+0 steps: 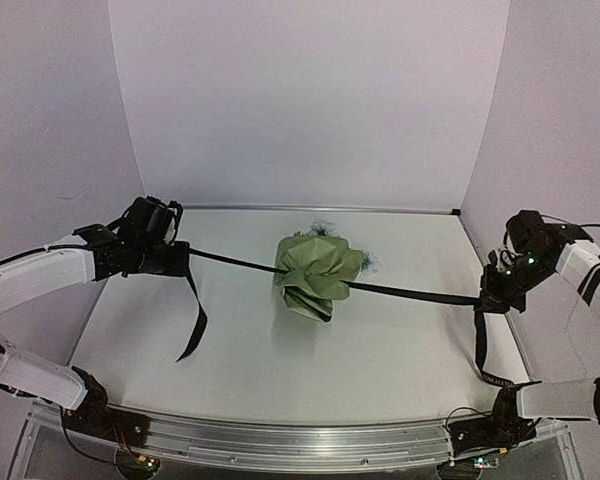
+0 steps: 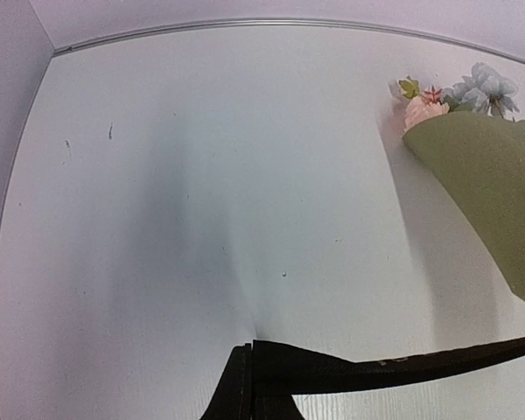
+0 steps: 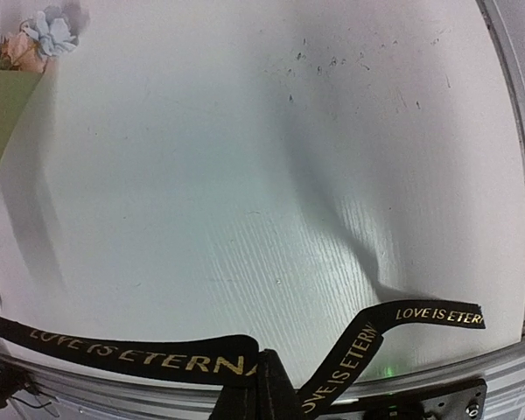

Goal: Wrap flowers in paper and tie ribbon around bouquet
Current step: Tie the ribbon around the folded bouquet.

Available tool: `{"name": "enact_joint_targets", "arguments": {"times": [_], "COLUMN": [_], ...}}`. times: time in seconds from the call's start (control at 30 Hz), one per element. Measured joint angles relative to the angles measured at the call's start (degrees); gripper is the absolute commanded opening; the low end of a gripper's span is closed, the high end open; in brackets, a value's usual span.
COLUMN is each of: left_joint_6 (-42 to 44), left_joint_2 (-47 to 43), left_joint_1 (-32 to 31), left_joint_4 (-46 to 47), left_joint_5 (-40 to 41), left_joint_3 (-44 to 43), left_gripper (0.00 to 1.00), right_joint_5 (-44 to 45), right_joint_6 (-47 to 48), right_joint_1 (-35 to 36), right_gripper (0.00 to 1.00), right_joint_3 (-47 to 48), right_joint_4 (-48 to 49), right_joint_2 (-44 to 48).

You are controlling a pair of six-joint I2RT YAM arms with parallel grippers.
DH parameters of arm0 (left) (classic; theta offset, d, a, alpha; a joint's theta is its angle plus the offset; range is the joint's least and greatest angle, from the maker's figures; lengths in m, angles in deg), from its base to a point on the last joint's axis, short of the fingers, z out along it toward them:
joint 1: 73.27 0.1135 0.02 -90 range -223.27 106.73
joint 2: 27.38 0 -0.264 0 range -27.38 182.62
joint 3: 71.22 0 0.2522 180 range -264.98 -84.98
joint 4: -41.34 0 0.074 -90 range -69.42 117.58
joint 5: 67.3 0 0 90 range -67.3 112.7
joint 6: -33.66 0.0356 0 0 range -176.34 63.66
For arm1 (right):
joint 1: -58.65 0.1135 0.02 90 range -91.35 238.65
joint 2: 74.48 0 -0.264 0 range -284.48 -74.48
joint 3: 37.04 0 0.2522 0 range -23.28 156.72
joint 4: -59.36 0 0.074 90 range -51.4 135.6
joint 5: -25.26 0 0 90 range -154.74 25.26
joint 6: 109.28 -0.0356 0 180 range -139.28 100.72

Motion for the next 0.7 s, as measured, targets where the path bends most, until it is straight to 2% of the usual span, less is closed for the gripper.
{"name": "enact_joint_targets", "arguments": {"times": [0.13,0.37,0.53,0.7], "left_joint_6": [0.1,1.2,1.9,0.7], "left_joint_2": [-0.3,-0.3,1.6,9.6], "left_joint_1": [4.2,4.9,0.8,-5.6], "left_joint_4": [1.0,1.8,1.8,1.8], "left_joint_5": [-6.9,-12.3,-9.5,-8.7], "left_joint_3": [3.0,6.5,6.7,6.6], "left_gripper": [0.00,0.00,0.00,0.00], "right_joint_5": [-3.9,-3.6,4.2,9.4], "right_joint_6": [0.5,0.6,1.2,1.0], "right_joint_1": [-2.5,-2.9,3.6,9.6], "right_gripper": [0.00,0.00,0.00,0.00], "right_joint_3": [0.0,-0.1,-2.0,-9.7], "right_joint_4": [-0.3,-2.4,-3.0,-1.7], "right_joint_2": [-0.1,-1.0,-2.0,-2.9]}}
